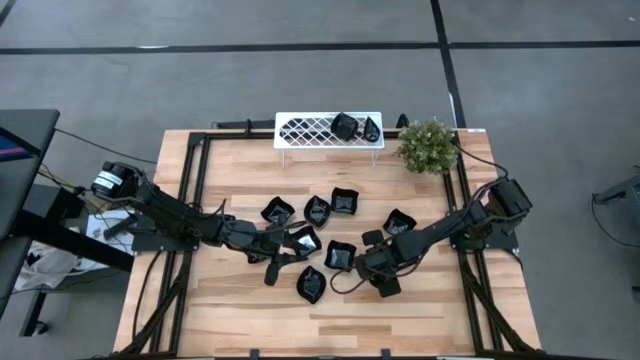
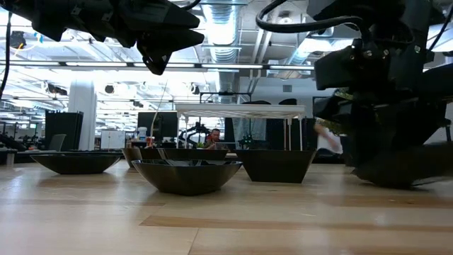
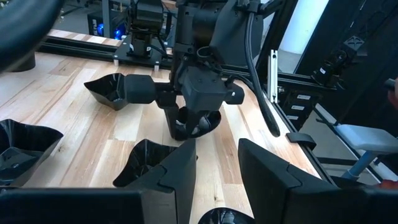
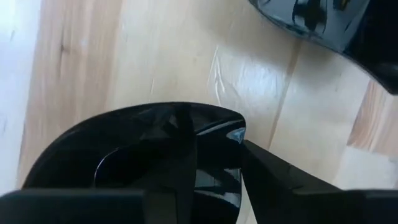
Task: Pick & Place Mini shaped plates
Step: Stack the leaf shaped plate on top of the leaf shaped plate on the shelf
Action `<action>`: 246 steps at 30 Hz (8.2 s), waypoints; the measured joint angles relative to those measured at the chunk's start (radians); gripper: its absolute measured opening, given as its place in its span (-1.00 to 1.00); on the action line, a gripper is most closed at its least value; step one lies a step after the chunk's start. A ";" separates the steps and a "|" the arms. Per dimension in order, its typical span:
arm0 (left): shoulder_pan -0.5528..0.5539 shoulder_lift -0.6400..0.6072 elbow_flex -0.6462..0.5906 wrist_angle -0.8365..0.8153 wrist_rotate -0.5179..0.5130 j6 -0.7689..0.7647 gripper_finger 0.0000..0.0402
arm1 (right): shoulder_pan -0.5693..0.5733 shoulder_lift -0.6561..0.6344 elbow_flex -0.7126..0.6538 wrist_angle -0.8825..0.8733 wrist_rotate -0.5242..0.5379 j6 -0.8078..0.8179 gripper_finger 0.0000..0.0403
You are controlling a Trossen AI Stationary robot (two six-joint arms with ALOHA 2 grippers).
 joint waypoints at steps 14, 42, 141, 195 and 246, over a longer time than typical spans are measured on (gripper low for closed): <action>0.000 0.000 0.000 0.000 0.000 0.000 -0.39 | -0.005 0.000 0.020 -0.042 0.052 0.006 -0.42; 0.000 0.000 0.000 0.000 0.000 -0.012 -0.39 | -0.080 -0.174 0.025 -0.082 0.052 -0.003 -0.99; -0.151 -0.046 0.032 -0.237 -0.328 0.120 -0.39 | -0.830 -0.111 0.819 -0.678 -0.244 -0.326 -0.67; -0.009 -0.380 -0.215 -1.037 -0.049 -0.882 -0.27 | -0.054 -0.483 -0.176 0.172 0.181 0.182 -0.67; -0.045 -0.641 -0.229 -0.763 -0.309 -0.691 -0.96 | -0.054 -0.483 -0.176 0.284 0.220 0.182 -0.67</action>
